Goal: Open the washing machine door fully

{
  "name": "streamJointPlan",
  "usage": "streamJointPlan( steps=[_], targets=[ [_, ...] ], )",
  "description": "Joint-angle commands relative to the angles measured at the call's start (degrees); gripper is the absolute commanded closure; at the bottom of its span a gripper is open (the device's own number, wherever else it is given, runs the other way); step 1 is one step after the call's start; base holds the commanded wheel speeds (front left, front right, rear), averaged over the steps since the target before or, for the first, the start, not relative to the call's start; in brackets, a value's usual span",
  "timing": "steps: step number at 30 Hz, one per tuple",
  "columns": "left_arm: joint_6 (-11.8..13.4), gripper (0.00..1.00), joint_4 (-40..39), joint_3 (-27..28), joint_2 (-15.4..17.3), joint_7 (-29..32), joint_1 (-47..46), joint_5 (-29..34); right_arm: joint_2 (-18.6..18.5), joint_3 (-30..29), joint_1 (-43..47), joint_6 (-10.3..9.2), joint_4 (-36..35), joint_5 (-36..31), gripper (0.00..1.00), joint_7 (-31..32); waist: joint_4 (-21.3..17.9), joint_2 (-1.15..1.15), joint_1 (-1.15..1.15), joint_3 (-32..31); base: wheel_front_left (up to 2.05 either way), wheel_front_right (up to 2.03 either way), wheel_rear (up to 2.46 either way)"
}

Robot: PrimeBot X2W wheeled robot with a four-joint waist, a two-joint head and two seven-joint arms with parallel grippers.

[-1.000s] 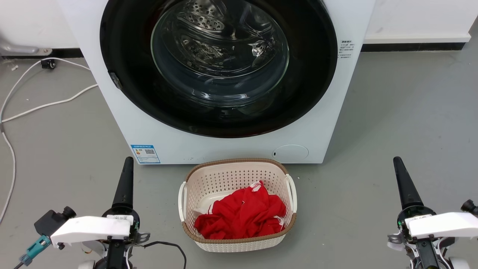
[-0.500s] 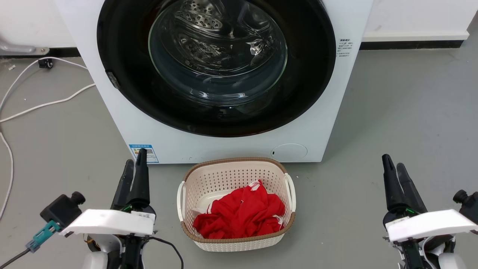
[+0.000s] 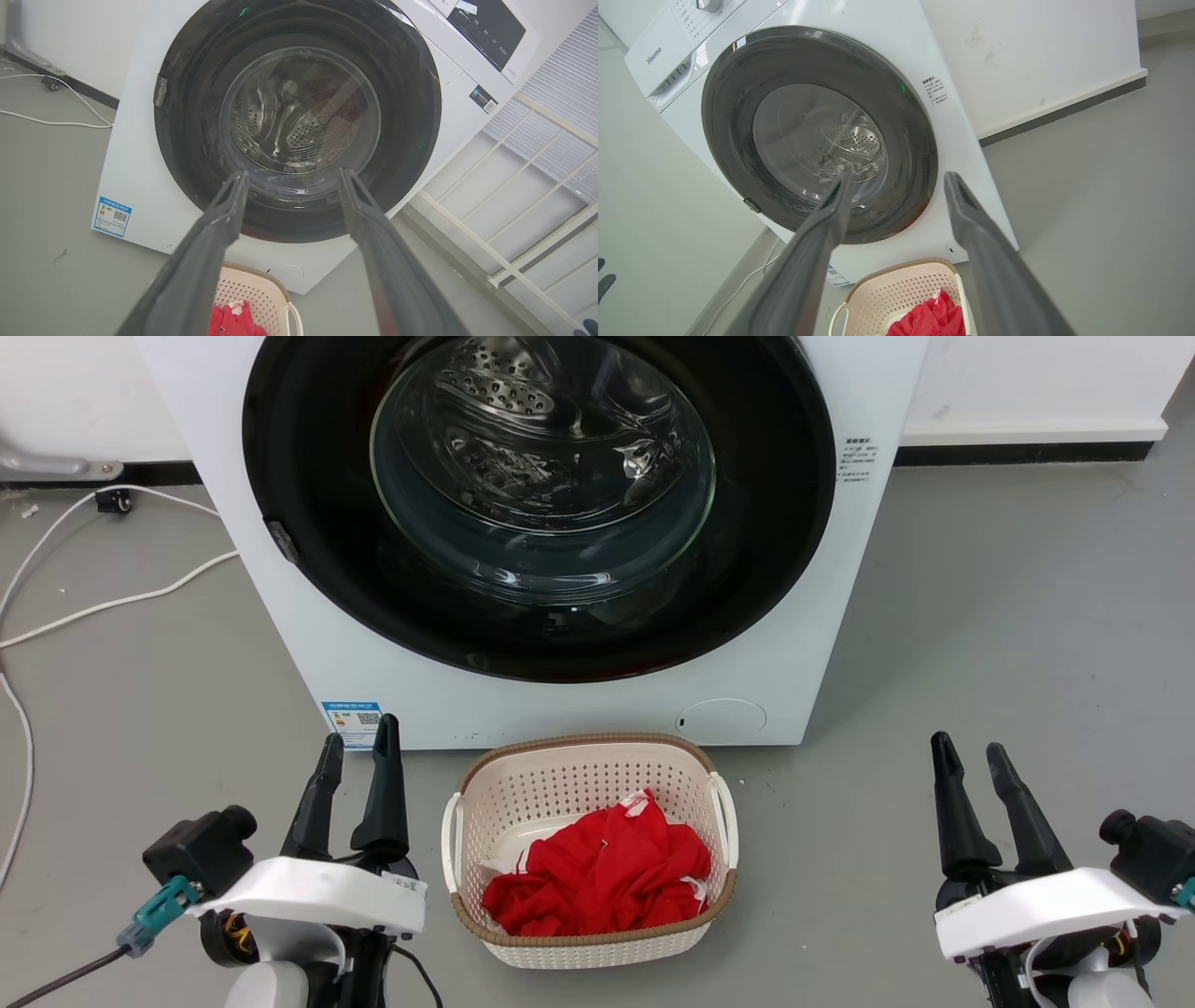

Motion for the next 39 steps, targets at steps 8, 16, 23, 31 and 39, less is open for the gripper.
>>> streamJointPlan(
  steps=[8, 16, 23, 31, 39],
  targets=[
    [0.87, 0.00, 0.16, -1.07, 0.63, -1.71, -0.39, 7.81, 0.12, -0.32, -0.07, -0.01, 0.17, -7.48, 0.00, -0.59, -0.03, 0.00, -0.01, -0.04, 0.00, 0.00, 0.00],
    [2.04, 0.00, 0.45, -2.55, 1.26, -2.83, -0.35, 13.43, 0.16, -0.27, -0.39, -0.01, 0.62, -12.92, 0.00, -1.06, -0.02, 0.00, -0.01, 0.10, 0.00, 0.00, 0.00],
    [3.13, 0.00, 1.20, -3.29, 1.63, -3.78, -0.29, 17.21, 0.19, 0.01, -0.02, -0.01, 0.46, -16.80, 0.00, -1.39, -0.04, 0.00, -0.01, 0.12, 0.00, 0.00, 0.00],
    [4.08, 0.00, 1.54, -3.96, 1.97, -4.79, -0.13, 21.22, 0.22, 0.19, 0.58, -0.01, -0.01, -20.72, 0.00, -1.50, -0.07, 0.00, -0.01, 0.00, 0.00, 0.00, 0.00],
    [4.86, 0.00, 1.65, -4.44, 2.27, -5.68, 0.09, 25.02, 0.26, 0.35, 1.01, -0.01, -0.32, -24.36, 0.00, -1.32, -0.07, 0.00, -0.01, 0.01, 0.00, 0.00, 0.00]
  ],
)
